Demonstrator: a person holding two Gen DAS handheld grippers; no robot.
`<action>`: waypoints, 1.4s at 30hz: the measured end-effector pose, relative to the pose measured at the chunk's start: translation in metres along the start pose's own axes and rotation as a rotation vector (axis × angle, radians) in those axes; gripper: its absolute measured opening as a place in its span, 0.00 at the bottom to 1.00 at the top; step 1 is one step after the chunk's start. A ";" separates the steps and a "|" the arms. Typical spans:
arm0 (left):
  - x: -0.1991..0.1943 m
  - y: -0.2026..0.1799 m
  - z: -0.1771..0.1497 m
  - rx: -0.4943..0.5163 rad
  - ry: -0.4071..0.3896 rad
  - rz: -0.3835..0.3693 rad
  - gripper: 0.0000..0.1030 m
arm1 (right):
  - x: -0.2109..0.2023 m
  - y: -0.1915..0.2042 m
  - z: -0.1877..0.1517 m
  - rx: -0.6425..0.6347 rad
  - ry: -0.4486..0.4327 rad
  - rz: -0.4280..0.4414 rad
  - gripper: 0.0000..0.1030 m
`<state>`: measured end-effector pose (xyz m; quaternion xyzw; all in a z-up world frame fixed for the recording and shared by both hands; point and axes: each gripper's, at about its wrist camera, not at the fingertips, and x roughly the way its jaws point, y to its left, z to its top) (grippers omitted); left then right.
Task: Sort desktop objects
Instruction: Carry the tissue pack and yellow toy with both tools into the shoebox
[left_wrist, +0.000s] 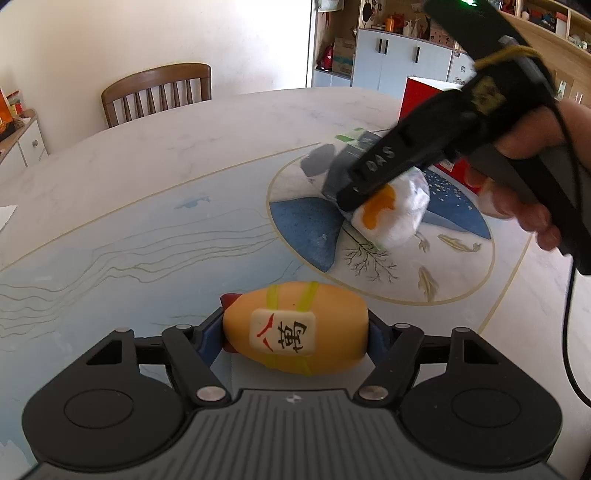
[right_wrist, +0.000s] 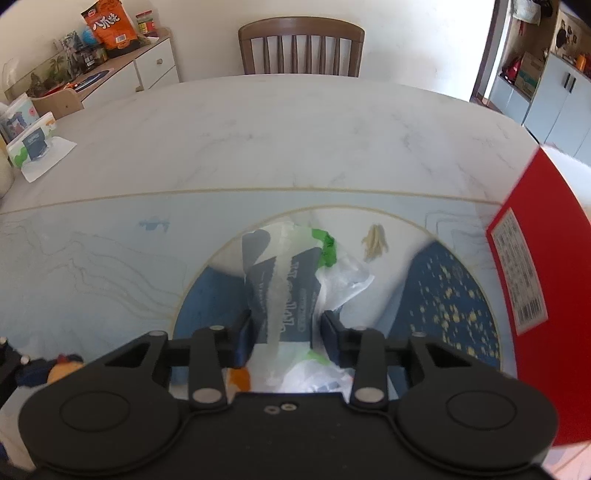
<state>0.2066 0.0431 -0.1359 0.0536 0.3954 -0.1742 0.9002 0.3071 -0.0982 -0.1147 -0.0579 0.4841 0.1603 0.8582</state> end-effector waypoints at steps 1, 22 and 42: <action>0.000 -0.002 -0.001 0.003 0.001 0.004 0.71 | -0.002 -0.001 -0.003 0.006 0.003 0.003 0.36; -0.043 -0.042 0.029 0.023 -0.092 -0.089 0.70 | -0.108 -0.026 -0.059 0.087 -0.060 0.040 0.36; -0.057 -0.144 0.094 0.096 -0.184 -0.181 0.70 | -0.170 -0.116 -0.062 0.131 -0.111 0.041 0.36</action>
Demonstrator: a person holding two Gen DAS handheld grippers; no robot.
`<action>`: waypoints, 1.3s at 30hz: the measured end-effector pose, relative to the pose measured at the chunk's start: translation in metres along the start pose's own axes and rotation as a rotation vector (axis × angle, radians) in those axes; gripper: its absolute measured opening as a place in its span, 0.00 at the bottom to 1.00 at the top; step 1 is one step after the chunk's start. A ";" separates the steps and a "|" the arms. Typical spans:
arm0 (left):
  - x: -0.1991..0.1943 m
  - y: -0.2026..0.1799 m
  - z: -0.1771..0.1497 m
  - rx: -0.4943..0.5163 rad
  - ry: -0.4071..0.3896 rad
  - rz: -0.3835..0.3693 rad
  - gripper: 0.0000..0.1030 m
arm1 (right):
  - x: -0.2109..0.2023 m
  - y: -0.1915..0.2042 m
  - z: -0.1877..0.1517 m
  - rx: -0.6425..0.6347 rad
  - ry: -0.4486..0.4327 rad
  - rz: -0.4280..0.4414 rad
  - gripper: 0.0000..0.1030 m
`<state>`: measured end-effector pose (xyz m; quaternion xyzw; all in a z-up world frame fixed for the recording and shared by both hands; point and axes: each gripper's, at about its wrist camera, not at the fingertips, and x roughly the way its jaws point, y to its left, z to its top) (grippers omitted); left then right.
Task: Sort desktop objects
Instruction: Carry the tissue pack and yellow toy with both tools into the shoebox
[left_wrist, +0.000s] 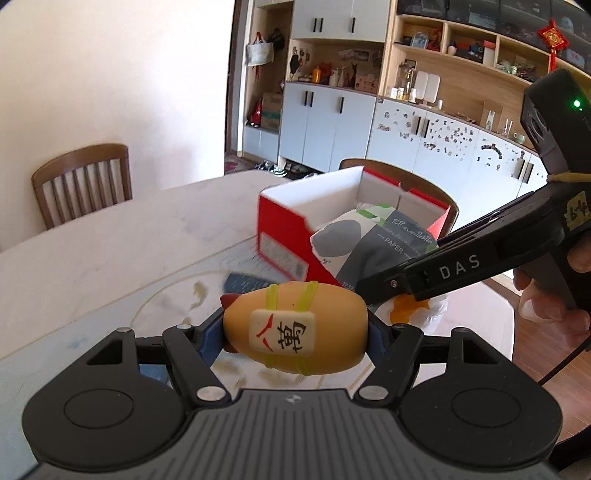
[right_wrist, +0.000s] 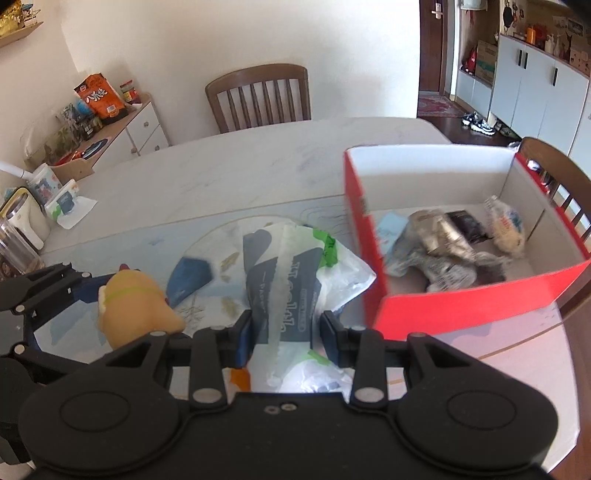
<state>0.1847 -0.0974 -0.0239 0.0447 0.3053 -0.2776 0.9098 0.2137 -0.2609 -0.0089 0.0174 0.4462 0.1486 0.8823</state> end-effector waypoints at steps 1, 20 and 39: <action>0.003 -0.004 0.003 0.002 -0.004 -0.002 0.70 | -0.001 -0.005 0.002 -0.001 -0.002 0.003 0.36; 0.074 -0.085 0.071 0.068 -0.031 -0.057 0.70 | -0.028 -0.118 0.031 0.032 -0.065 -0.026 0.36; 0.164 -0.110 0.119 0.150 0.063 -0.017 0.70 | -0.008 -0.207 0.066 0.083 -0.093 -0.098 0.36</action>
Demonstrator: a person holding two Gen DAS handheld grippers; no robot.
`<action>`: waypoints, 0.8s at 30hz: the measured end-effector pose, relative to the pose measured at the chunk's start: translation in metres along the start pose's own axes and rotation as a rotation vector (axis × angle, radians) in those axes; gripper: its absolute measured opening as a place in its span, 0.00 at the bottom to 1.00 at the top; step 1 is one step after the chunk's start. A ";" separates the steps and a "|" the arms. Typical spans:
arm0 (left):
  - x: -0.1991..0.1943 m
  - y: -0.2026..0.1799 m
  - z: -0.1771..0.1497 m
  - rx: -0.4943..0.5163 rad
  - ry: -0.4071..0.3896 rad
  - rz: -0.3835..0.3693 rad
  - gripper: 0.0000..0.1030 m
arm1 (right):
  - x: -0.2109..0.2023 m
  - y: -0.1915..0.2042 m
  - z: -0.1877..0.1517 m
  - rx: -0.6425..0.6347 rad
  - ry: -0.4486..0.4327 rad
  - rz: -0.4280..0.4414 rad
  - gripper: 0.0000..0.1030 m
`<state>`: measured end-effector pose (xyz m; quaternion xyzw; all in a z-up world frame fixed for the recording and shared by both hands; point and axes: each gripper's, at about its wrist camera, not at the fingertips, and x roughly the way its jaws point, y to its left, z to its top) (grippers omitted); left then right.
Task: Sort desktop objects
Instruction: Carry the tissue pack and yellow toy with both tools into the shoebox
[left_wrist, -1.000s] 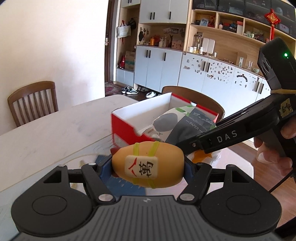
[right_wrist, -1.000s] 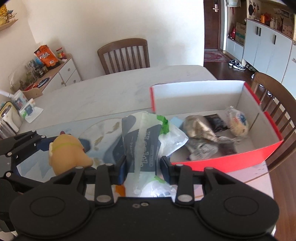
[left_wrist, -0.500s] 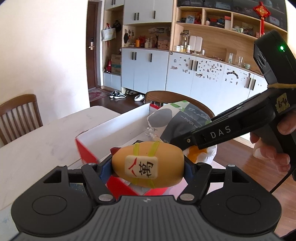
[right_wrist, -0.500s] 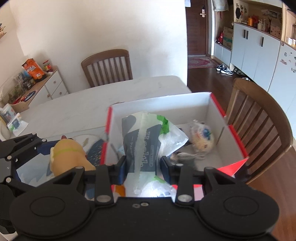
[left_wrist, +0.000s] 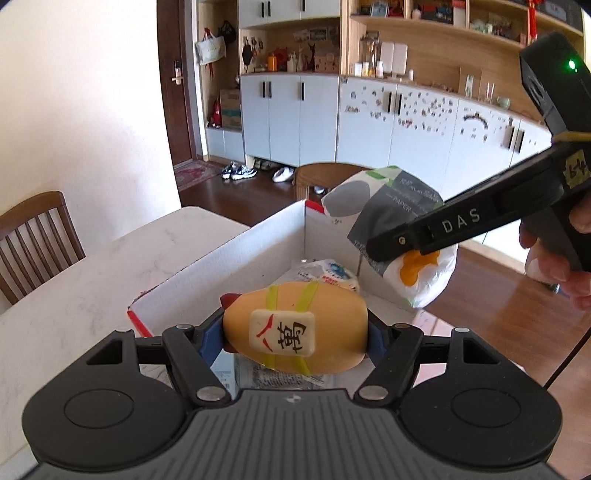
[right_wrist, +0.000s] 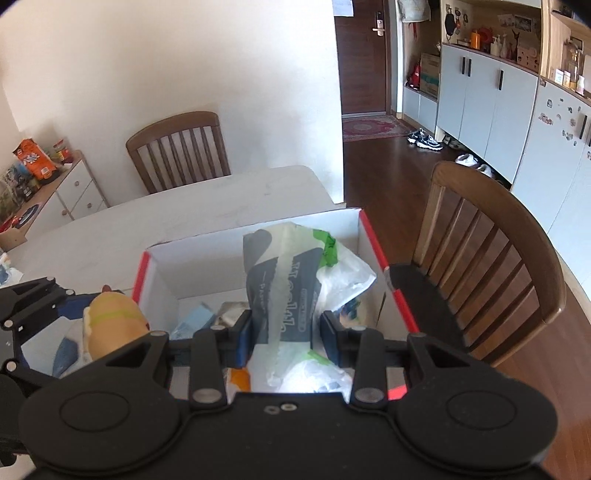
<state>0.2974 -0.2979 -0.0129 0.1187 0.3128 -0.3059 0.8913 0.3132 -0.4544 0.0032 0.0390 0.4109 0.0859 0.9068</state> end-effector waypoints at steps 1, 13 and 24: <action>0.006 0.001 0.002 -0.002 0.012 0.000 0.71 | 0.005 -0.003 0.002 -0.006 0.005 -0.005 0.36; 0.059 0.000 0.003 -0.030 0.152 -0.001 0.71 | 0.064 -0.014 -0.001 -0.020 0.081 -0.026 0.36; 0.080 -0.004 -0.004 0.002 0.230 0.021 0.71 | 0.092 -0.013 -0.011 -0.032 0.152 -0.026 0.36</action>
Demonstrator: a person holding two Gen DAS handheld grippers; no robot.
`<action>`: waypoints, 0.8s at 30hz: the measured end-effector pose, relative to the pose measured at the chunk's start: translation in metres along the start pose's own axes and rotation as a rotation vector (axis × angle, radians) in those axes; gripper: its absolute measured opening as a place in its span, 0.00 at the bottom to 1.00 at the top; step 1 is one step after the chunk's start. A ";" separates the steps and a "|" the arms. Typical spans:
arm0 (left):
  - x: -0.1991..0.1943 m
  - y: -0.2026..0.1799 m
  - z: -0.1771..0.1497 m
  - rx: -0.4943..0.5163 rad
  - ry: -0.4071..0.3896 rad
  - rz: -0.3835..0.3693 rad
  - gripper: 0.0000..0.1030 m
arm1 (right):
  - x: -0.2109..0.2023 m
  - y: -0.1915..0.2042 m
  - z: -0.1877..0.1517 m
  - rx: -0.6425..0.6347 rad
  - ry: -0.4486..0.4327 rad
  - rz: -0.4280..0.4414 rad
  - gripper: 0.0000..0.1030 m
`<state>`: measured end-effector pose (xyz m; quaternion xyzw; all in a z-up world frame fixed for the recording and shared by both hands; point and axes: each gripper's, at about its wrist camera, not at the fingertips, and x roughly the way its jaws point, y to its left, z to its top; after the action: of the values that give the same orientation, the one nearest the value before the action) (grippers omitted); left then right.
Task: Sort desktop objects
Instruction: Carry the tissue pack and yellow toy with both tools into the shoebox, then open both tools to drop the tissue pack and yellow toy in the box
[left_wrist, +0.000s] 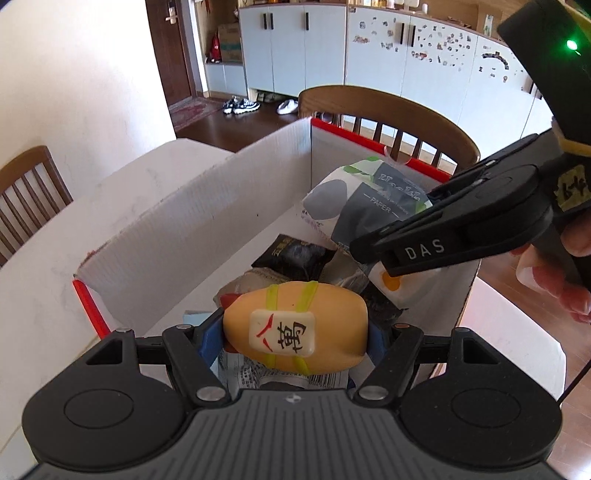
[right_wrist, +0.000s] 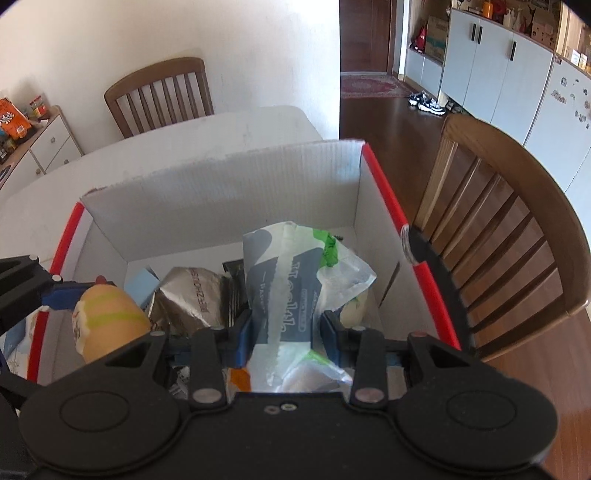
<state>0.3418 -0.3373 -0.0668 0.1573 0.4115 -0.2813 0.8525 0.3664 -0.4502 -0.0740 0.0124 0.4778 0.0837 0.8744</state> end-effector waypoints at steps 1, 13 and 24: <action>0.002 0.000 0.000 -0.001 0.005 0.003 0.71 | 0.001 0.000 -0.001 -0.002 0.004 0.000 0.36; 0.019 0.005 -0.002 -0.057 0.060 -0.047 0.71 | 0.019 0.001 -0.004 -0.027 0.047 -0.005 0.36; 0.016 0.008 -0.008 -0.107 0.091 -0.067 0.73 | 0.022 -0.002 -0.007 -0.032 0.054 0.006 0.44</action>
<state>0.3499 -0.3320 -0.0843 0.1102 0.4693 -0.2798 0.8302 0.3724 -0.4493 -0.0966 -0.0026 0.4998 0.0943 0.8610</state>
